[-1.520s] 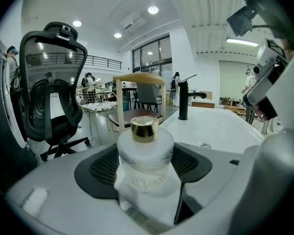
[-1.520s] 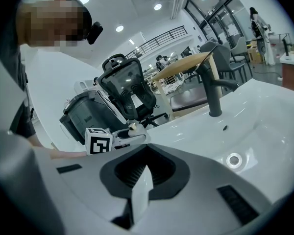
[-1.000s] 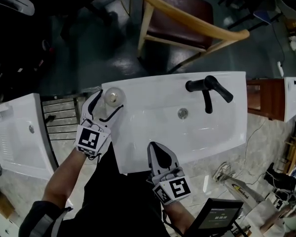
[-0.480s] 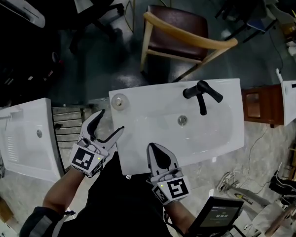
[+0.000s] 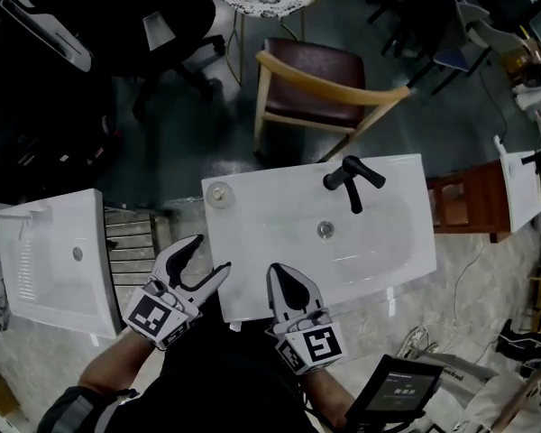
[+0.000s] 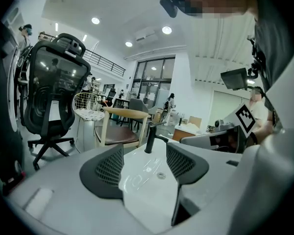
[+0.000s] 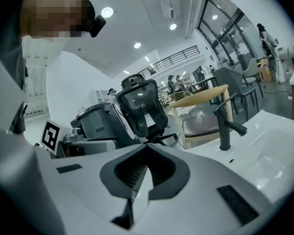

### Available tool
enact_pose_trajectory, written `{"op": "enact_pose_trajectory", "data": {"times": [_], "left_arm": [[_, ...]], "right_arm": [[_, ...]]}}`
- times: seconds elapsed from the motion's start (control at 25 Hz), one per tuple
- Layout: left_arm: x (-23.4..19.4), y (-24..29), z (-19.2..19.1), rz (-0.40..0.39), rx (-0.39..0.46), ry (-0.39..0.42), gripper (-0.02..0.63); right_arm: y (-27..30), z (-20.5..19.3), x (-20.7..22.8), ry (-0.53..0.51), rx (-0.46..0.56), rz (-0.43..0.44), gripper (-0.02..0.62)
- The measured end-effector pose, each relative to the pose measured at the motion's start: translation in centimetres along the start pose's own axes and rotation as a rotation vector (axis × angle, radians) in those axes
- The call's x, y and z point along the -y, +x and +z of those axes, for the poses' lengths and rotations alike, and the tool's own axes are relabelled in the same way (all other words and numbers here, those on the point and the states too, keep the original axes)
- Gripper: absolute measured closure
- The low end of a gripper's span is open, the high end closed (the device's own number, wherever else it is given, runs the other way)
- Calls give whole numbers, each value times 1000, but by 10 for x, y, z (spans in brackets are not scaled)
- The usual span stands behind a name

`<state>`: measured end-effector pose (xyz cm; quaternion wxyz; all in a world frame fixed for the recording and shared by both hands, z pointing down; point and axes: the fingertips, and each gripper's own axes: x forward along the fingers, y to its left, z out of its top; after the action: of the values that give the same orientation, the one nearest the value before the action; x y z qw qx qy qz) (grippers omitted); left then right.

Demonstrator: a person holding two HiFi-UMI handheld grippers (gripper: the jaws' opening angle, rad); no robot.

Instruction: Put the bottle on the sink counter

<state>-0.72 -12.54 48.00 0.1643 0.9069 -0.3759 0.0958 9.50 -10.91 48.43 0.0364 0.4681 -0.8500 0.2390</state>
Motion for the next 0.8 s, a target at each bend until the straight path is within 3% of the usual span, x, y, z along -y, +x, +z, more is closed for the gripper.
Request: {"op": "enact_pose_trajectory", "data": {"times": [0.44, 0.64, 0.8], "left_arm": [[28, -25, 31, -10, 57, 10, 454], [39, -38, 36, -16, 93, -19, 601], [47, -44, 39, -37, 97, -53, 604]], "right_arm": [[-23, 27, -12, -22, 67, -13, 600], [-37, 38, -19, -37, 94, -25, 600], [-46, 49, -27, -44, 115, -27, 600]]}}
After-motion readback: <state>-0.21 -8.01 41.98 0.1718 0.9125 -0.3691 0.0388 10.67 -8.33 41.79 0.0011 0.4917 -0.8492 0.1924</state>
